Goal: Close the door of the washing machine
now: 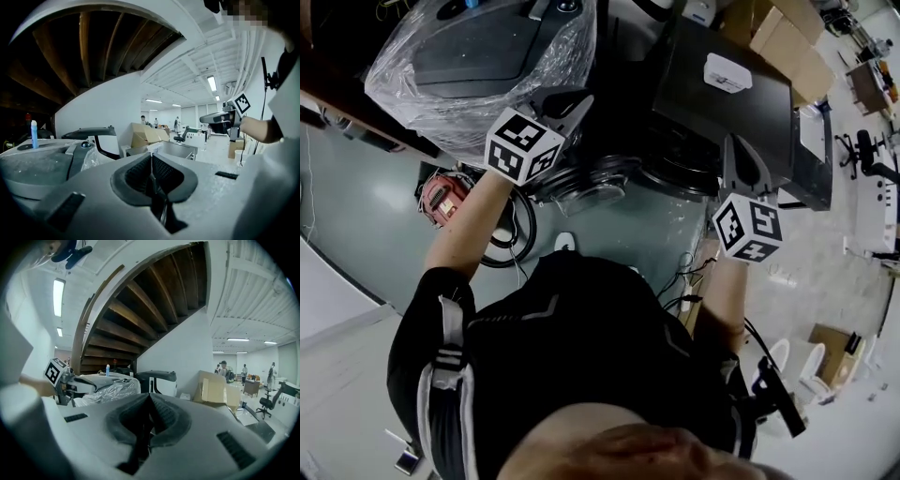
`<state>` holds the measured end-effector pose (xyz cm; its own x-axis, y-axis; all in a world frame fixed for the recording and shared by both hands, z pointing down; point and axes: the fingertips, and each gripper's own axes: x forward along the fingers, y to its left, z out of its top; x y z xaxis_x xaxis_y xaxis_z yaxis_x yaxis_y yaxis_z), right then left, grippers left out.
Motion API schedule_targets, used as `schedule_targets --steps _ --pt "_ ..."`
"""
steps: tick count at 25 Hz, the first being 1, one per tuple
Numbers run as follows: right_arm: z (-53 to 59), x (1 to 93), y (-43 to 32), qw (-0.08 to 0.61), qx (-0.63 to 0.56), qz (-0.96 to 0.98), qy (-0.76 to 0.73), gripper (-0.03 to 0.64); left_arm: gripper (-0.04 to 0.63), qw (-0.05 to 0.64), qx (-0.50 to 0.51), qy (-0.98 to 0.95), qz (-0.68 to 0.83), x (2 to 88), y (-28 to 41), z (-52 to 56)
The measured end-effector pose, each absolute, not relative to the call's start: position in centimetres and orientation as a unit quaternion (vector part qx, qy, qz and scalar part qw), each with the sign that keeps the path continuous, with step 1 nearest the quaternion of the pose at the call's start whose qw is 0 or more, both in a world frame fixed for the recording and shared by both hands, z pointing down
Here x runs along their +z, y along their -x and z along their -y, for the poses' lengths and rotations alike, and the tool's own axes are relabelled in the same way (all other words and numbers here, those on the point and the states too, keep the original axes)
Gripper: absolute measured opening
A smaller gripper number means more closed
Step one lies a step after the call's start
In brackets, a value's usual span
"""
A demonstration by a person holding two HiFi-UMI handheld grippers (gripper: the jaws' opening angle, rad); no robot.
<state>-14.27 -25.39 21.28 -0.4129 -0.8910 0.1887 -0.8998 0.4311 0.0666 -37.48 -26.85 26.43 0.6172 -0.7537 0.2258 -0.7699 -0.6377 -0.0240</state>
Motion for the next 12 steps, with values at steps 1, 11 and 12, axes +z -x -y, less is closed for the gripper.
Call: schedule_targets --steps 1,11,12 --pt "25.3 21.9 14.7 0.103 0.028 0.838 -0.535 0.005 -0.003 0.044 0.116 -0.901 0.416 27.5 37.7 26.9" --pt "23.9 27.3 16.7 0.134 0.073 0.804 -0.575 0.005 -0.003 0.097 0.164 -0.918 0.349 35.8 38.0 26.9" --pt "23.9 27.9 16.9 0.139 0.077 0.802 -0.575 0.005 -0.003 0.097 0.173 -0.918 0.345 36.8 38.1 27.0"
